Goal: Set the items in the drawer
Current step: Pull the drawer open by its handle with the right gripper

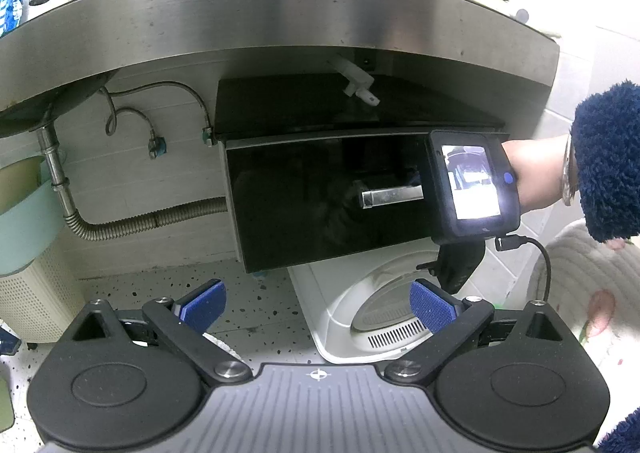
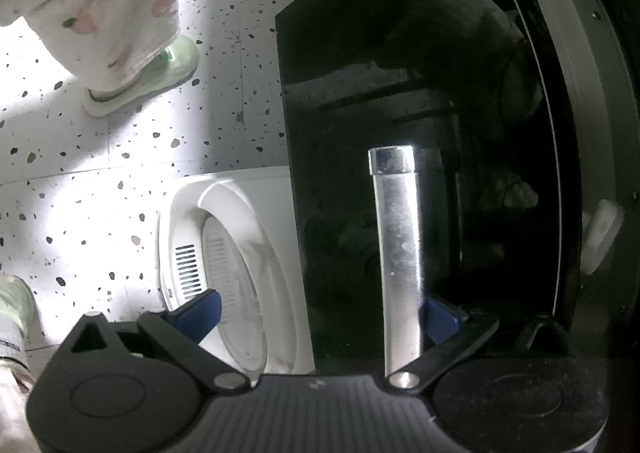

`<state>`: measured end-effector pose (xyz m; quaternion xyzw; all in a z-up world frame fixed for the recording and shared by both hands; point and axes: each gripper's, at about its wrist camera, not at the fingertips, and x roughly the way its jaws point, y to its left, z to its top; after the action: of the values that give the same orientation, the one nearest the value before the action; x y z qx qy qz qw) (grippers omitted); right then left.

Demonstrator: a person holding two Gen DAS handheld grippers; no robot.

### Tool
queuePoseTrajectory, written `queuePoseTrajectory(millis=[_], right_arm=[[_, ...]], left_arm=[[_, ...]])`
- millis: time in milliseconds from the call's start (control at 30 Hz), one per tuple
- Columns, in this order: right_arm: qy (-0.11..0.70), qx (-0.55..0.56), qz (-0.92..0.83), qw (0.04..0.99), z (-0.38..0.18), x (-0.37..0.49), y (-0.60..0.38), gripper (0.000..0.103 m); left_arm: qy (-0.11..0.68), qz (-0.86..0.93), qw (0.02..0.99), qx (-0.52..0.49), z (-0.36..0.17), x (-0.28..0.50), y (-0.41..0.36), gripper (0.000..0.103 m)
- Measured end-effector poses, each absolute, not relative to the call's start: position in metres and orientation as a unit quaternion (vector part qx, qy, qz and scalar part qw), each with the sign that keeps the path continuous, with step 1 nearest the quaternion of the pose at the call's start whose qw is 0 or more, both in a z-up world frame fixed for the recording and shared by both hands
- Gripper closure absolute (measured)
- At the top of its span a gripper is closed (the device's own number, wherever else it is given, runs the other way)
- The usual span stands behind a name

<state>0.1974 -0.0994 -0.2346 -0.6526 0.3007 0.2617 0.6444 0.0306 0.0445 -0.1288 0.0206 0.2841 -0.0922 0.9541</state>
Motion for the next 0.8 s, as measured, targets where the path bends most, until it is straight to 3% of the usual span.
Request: queuePoseTrajectory(millis=[800], right_arm=[[0.29, -0.64, 0.297, 0.647, -0.238, 0.165, -0.11, 0.0]], left_arm=[[0.285, -0.094, 0.954, 0.02, -0.129, 0.03, 0.041, 0.004]])
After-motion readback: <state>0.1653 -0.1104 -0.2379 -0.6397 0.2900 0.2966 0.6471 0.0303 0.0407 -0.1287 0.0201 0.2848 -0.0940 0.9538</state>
